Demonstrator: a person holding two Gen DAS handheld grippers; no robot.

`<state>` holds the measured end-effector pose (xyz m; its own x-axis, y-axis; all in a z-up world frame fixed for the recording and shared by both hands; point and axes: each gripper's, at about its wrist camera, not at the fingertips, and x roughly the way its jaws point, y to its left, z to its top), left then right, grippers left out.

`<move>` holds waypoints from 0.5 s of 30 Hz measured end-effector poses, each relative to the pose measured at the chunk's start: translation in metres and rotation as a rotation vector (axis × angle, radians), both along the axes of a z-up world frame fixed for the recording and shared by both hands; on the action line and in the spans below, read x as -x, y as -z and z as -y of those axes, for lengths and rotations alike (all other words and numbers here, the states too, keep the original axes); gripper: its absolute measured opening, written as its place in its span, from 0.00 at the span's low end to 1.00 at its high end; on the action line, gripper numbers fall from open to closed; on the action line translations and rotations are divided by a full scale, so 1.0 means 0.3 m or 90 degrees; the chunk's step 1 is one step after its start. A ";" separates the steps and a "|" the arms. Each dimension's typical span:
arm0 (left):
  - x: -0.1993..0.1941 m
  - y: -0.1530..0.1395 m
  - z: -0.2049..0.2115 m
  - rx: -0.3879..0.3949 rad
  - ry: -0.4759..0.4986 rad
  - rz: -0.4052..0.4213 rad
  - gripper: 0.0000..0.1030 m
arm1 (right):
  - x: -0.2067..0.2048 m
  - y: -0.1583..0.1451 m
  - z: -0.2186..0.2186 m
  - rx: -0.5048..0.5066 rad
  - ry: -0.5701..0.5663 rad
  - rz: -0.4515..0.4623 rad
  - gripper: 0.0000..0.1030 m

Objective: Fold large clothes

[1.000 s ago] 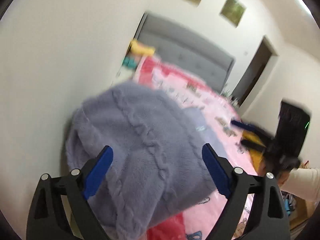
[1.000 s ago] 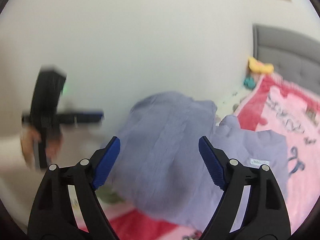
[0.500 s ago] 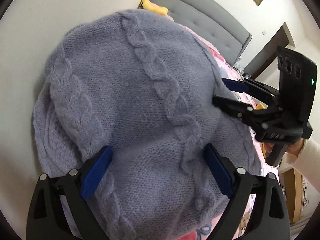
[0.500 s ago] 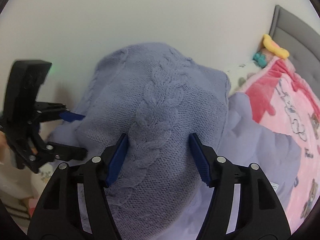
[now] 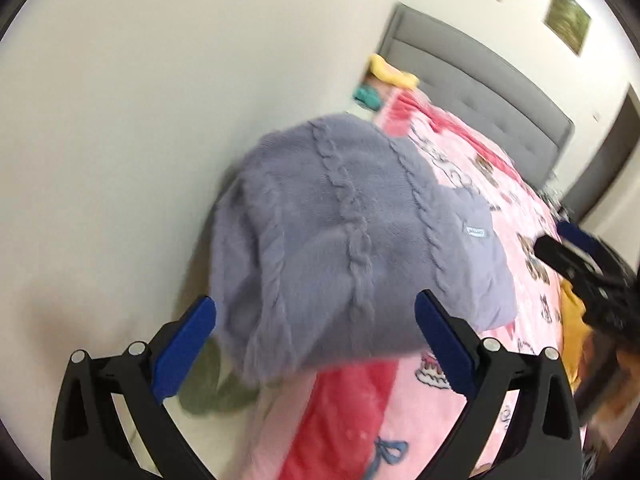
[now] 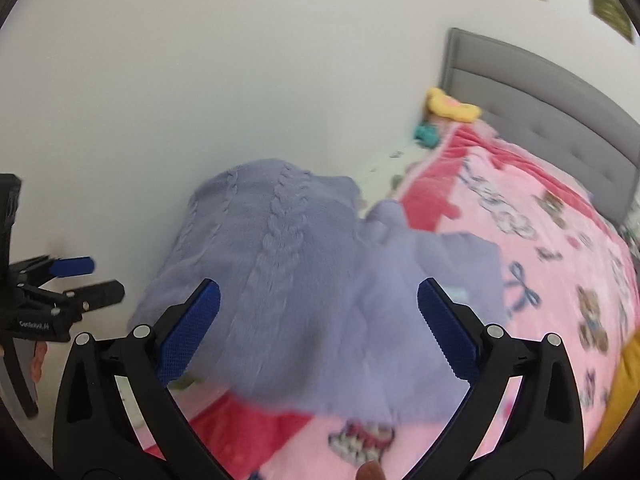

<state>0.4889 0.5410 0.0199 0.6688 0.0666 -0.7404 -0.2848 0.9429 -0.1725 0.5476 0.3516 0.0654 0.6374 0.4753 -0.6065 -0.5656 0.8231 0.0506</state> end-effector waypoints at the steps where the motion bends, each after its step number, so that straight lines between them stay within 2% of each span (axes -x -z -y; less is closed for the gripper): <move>1: 0.052 -0.036 0.041 -0.010 -0.018 0.002 0.95 | 0.036 -0.018 0.024 0.005 0.012 0.002 0.92; 3: 0.134 -0.113 0.079 -0.029 -0.040 0.008 0.95 | 0.121 -0.068 0.075 0.023 0.046 0.015 0.92; 5: 0.222 -0.206 0.167 -0.078 -0.088 0.029 0.95 | 0.208 -0.119 0.122 0.015 0.063 0.029 0.92; 7: 0.332 -0.314 0.258 -0.156 -0.131 0.038 0.95 | 0.289 -0.176 0.176 -0.013 0.076 0.034 0.92; 9: 0.367 -0.384 0.323 -0.193 -0.138 0.027 0.95 | 0.342 -0.225 0.219 -0.020 0.083 0.047 0.92; 12: 0.404 -0.454 0.393 -0.182 -0.111 0.044 0.95 | 0.431 -0.309 0.291 -0.005 0.110 0.077 0.92; 15: 0.455 -0.518 0.437 -0.165 -0.120 0.063 0.95 | 0.491 -0.361 0.345 0.019 0.119 0.098 0.92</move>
